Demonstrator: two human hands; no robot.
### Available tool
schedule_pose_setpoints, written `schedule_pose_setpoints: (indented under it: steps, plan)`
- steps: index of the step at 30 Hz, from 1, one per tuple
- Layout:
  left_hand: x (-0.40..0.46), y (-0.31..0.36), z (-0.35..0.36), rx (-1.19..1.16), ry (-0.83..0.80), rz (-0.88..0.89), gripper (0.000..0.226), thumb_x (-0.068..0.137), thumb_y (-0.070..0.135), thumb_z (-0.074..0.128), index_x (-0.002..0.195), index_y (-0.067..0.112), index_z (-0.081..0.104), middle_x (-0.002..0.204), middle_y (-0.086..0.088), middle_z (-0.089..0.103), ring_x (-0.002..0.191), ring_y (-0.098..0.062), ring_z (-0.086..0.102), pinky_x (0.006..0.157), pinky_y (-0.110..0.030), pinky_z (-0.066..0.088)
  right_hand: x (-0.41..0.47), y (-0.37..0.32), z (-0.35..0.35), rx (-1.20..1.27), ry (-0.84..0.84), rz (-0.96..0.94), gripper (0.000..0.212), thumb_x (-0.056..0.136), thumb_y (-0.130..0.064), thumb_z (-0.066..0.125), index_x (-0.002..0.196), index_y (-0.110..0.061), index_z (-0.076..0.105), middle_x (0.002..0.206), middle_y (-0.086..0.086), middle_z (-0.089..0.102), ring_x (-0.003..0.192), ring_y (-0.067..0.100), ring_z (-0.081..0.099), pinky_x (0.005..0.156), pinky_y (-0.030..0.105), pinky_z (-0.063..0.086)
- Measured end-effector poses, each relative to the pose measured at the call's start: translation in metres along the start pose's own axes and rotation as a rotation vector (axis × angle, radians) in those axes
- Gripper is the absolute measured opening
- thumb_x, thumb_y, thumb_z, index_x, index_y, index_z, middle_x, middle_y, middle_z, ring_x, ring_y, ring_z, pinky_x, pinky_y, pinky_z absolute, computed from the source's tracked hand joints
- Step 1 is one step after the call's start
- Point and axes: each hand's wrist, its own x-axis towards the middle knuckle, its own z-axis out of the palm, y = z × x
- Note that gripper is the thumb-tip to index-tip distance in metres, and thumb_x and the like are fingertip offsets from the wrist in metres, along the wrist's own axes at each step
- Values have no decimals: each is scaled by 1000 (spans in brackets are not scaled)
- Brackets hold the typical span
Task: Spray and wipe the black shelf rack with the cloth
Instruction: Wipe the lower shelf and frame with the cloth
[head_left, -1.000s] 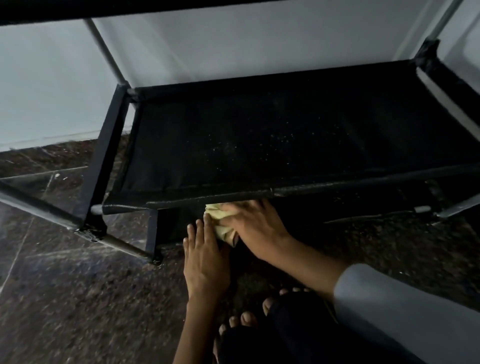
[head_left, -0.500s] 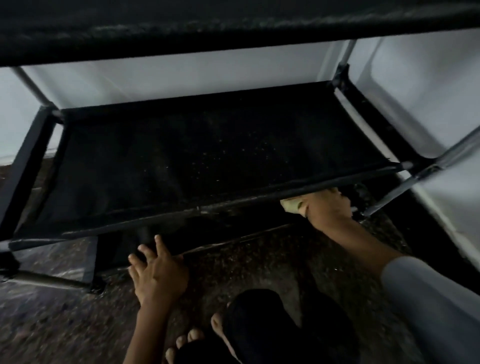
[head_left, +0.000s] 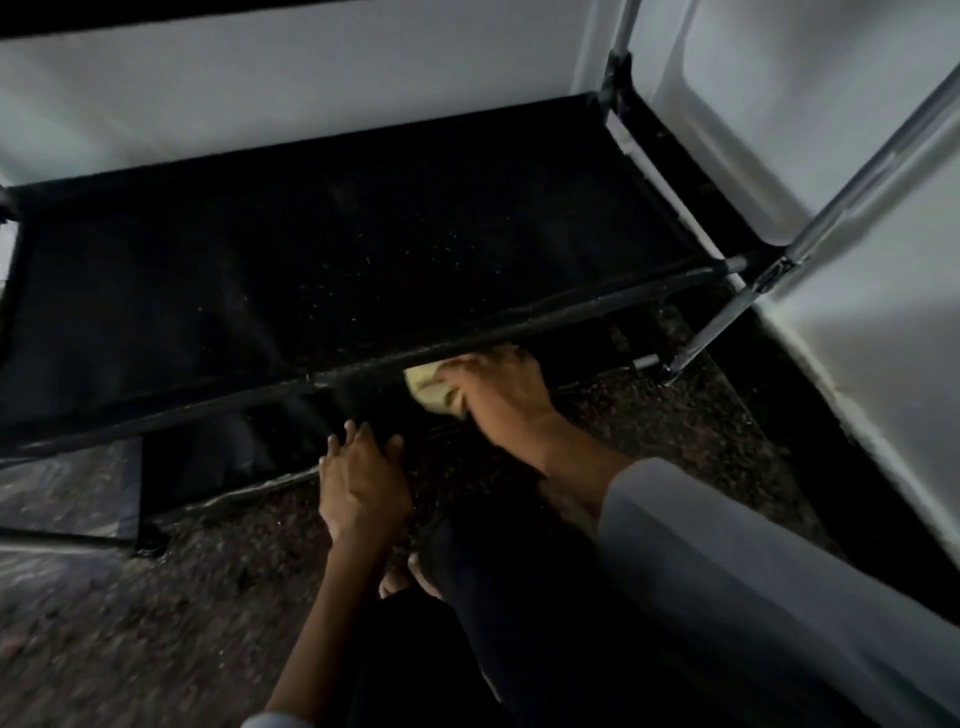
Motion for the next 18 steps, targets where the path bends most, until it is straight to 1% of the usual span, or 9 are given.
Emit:
schedule_pose_setpoints:
  steps: [2,4,8,10,12,14,15,16,18]
  plan:
    - [1,5,-1,-26,34,-68,34,96,29,46,119,4,54,122,-23,55,116,-41,49,92,-47,41,-5,35,-8,-66,34,130,38,94,-40,49,130,-35,56,138,8,52,125,32,48,99,36,40]
    - [1,6,-1,-27,52,-114,33,95,31,49,117,7,55,116,-21,57,110,-41,53,84,-47,45,-7,69,-18,-110,44,288,37,96,-32,48,132,-29,54,140,13,48,127,36,43,99,41,39]
    - [1,8,-3,8,68,-123,34,95,32,51,118,8,56,113,-19,59,108,-39,55,81,-44,45,-11,99,-42,-139,17,524,39,97,-17,48,137,-14,47,141,19,42,129,38,38,100,47,37]
    - [2,9,-4,17,69,-117,34,95,32,51,119,8,57,112,-19,60,107,-39,55,78,-42,45,-6,96,-42,-86,36,594,42,96,-16,51,137,-9,45,143,19,40,129,37,39,102,46,38]
    - [1,10,-5,20,67,-112,33,95,31,51,118,8,56,112,-19,60,107,-39,56,77,-42,44,1,90,-35,-14,86,616,40,97,-21,49,135,-8,47,140,18,44,127,37,43,101,46,40]
    - [0,11,-4,15,68,-107,33,95,29,51,118,7,56,113,-20,59,108,-40,55,78,-43,45,0,83,-29,-11,156,592,41,98,-28,42,134,-12,48,139,16,47,126,36,45,99,45,40]
    - [1,12,-3,15,69,-107,33,95,29,51,118,6,56,113,-20,59,108,-40,55,79,-44,45,-2,73,-24,-31,152,489,40,98,-31,41,134,-15,49,140,15,46,126,36,44,98,43,40]
    - [1,11,-3,19,68,-109,33,95,29,51,118,6,56,112,-21,59,108,-41,55,79,-45,46,-4,59,-19,-70,88,325,40,97,-33,43,134,-21,50,142,13,46,127,36,43,98,42,40]
    - [3,11,-2,28,62,-117,33,95,29,52,119,8,57,112,-21,60,108,-41,55,78,-45,46,-12,31,-7,-107,-1,53,39,95,-35,45,134,-34,50,147,6,41,128,38,39,100,45,41]
